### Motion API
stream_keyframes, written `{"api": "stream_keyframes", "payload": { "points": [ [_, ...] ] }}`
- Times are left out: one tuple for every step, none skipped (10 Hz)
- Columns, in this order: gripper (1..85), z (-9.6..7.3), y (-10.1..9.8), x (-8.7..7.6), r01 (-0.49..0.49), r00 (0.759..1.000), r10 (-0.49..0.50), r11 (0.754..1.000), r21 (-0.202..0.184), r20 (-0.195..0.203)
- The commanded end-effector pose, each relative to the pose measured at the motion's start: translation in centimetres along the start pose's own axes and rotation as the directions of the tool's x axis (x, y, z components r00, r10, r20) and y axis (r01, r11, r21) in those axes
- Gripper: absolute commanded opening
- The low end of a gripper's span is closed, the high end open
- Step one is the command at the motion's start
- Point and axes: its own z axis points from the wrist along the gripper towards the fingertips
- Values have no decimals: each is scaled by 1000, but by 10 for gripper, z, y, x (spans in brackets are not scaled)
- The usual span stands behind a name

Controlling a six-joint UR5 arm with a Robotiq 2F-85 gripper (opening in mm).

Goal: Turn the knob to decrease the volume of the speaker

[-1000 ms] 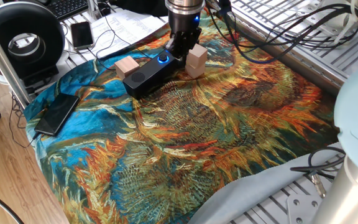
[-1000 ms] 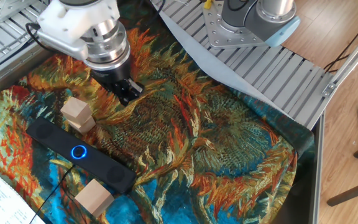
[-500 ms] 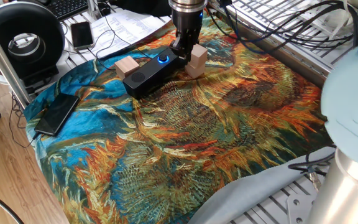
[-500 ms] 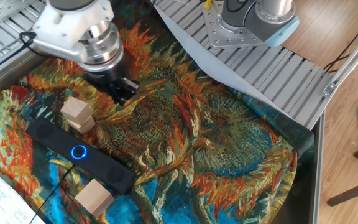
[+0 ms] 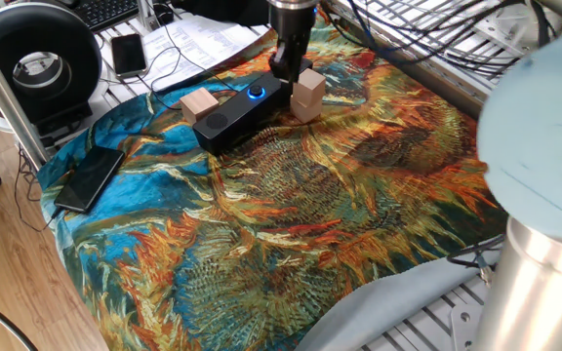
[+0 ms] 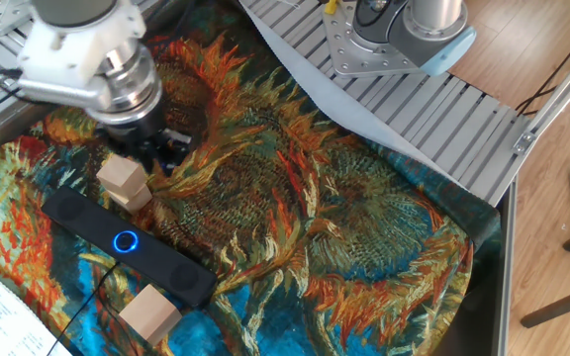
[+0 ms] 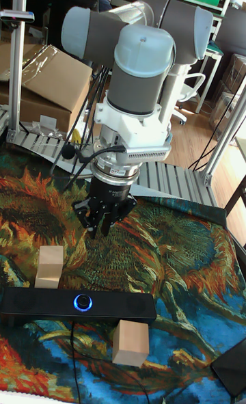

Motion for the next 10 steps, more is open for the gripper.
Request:
{"api": "stream_keyframes", "payload": {
  "points": [
    [313, -2, -8, -25, 36, 999, -36, 999, -14, 23],
    [317, -1, -10, -29, 42, 999, -42, 999, -11, 27],
    [320, 0, -11, -32, 53, 998, -53, 998, -13, 32],
    [323, 2, -14, -38, 61, 997, -60, 998, -11, 42],
    [323, 6, -17, -44, 65, 997, -65, 998, -4, 50],
    [323, 9, -18, -51, 65, 996, -65, 998, 2, 57],
    [323, 11, -19, -56, 60, 996, -61, 998, 8, 65],
    [323, 10, -23, -59, 71, 996, -72, 997, 14, 59],
    [320, 9, -25, -60, 77, 995, -78, 997, 14, 56],
    [320, 9, -24, -61, 71, 996, -71, 997, 12, 59]
  ]
}}
